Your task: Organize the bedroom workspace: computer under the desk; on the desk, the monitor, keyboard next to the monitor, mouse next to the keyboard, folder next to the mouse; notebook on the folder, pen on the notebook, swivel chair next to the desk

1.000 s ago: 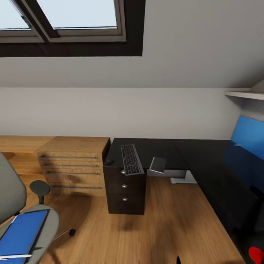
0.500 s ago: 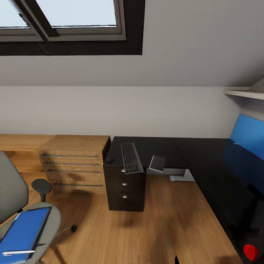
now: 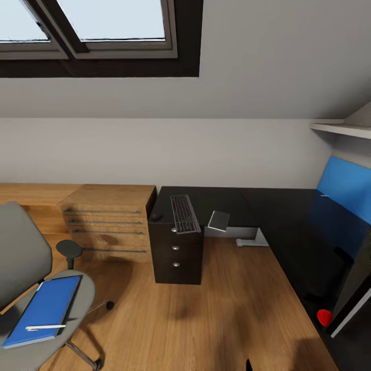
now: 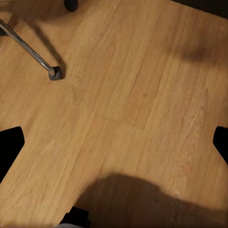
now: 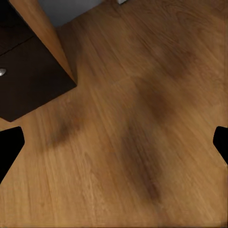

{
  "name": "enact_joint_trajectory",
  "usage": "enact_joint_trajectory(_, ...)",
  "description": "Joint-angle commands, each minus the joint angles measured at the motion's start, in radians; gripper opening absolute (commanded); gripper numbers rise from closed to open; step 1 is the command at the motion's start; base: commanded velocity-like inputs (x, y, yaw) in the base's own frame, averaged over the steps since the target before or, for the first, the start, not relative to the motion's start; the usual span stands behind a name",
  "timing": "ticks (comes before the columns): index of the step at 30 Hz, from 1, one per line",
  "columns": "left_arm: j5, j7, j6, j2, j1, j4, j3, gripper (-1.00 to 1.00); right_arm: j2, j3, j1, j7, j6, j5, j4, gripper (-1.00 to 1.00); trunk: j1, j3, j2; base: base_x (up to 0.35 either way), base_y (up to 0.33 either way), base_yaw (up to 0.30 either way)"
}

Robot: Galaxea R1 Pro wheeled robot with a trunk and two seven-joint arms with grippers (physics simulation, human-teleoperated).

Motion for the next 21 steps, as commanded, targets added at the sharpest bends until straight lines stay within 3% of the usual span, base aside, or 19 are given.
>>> enact_joint_trajectory(1,0.011,0.006,-0.007,0.001,-0.001,-0.001,-0.006,1.00,-0.001,-0.004,0.000,0.012,-0.012,-0.007,-0.001,1.00,0.000,-0.002,-0.001,-0.035,0.000,0.000)
enact_joint_trajectory(4,0.011,0.006,-0.007,0.001,-0.001,-0.001,-0.005,1.00,-0.004,-0.005,0.000,0.017,-0.063,-0.001,-0.013,1.00,0.000,-0.003,-0.001,-0.019,0.000,0.000)
enact_joint_trajectory(10,0.011,0.006,-0.007,0.001,-0.001,-0.001,-0.006,1.00,-0.031,0.018,0.000,0.132,-0.178,0.044,-0.090,1.00,0.000,-0.003,-0.001,-0.003,0.000,0.000)
enact_joint_trajectory(14,0.011,0.006,-0.007,0.001,-0.001,-0.001,-0.007,1.00,-0.033,0.021,0.000,0.145,-0.187,0.050,-0.097,1.00,0.000,-0.003,-0.001,0.000,0.000,0.000)
enact_joint_trajectory(21,0.011,0.007,-0.007,0.001,-0.001,-0.001,-0.006,1.00,-0.035,0.022,0.002,0.151,-0.190,0.057,-0.078,1.00,-0.027,0.018,0.048,-0.025,0.000,0.000)
